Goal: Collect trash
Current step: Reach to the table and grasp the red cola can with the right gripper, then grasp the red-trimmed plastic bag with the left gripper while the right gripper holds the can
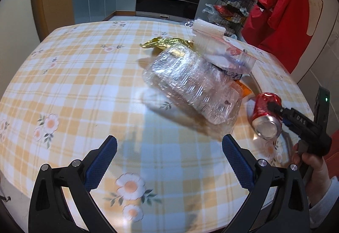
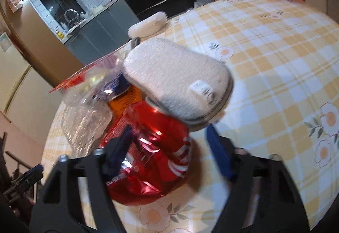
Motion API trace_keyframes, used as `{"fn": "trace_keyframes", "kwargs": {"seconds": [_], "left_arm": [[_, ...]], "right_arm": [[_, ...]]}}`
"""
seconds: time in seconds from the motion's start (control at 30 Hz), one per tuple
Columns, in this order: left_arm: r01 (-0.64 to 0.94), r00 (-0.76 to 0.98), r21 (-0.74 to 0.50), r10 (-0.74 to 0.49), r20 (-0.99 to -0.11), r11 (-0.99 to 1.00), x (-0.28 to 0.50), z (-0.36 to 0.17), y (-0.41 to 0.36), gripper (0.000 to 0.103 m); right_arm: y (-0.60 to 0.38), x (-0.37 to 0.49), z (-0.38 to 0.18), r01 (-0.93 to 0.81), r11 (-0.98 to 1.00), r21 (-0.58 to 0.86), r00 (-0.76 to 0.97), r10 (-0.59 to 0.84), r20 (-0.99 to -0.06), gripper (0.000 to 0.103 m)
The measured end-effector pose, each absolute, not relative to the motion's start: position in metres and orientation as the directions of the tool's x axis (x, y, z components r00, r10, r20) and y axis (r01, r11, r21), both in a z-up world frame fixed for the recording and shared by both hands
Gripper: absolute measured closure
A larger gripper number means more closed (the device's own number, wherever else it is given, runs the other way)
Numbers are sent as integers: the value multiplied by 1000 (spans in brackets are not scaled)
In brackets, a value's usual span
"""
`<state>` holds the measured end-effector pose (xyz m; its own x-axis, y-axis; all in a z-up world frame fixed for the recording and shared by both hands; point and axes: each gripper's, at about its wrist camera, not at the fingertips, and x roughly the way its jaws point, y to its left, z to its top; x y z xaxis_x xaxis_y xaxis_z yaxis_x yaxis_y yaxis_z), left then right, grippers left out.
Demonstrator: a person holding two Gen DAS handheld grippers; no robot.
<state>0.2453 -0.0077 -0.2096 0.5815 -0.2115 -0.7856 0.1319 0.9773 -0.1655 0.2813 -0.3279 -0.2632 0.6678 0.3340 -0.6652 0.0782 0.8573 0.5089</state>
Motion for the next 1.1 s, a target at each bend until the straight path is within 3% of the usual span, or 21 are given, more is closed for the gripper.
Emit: {"fn": "trace_keyframes", "kwargs": {"seconds": [0.07, 0.33, 0.47, 0.73, 0.97, 1.1], "left_arm": [[140, 580, -171, -221, -784, 975, 249, -210, -12, 6], [171, 586, -194, -258, -768, 966, 268, -197, -26, 6], [162, 596, -270, -312, -740, 949, 297, -172, -35, 6], [91, 563, -400, -378, -735, 912, 365, -157, -56, 33], [3, 525, -392, -335, -782, 920, 403, -182, -69, 42], [2, 503, -405, -351, -790, 914, 405, -194, -70, 72]], "right_arm": [[-328, 277, -260, 82, 854, 515, 680, 330, -655, 60], [-324, 257, -239, 40, 875, 482, 716, 312, -625, 62], [-324, 247, -231, 34, 881, 472, 733, 299, -612, 62], [-330, 235, -230, 43, 882, 469, 738, 288, -610, 62], [-337, 224, -230, 52, 886, 460, 738, 276, -616, 62], [-338, 215, -231, 54, 892, 450, 738, 268, -620, 62]]}}
